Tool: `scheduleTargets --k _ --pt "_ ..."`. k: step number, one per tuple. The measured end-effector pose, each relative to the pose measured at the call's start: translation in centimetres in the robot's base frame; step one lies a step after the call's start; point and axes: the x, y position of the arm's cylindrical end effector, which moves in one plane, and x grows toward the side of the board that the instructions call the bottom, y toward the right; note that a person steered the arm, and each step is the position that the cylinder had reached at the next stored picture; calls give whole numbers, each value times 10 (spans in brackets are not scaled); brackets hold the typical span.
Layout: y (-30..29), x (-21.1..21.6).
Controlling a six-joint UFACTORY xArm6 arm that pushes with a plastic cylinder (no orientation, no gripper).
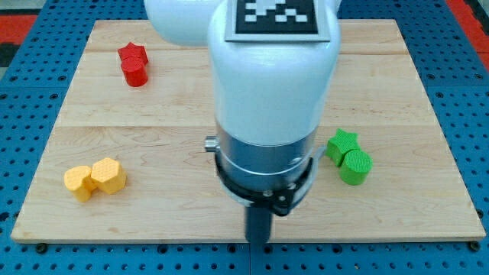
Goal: Slightly push the yellow blocks towards centre of the board
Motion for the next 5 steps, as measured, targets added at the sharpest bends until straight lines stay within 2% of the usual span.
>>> scheduleTargets --k 1,2,5 --pt "-109 0" --pt "-175 -6" --pt "-272 -16"
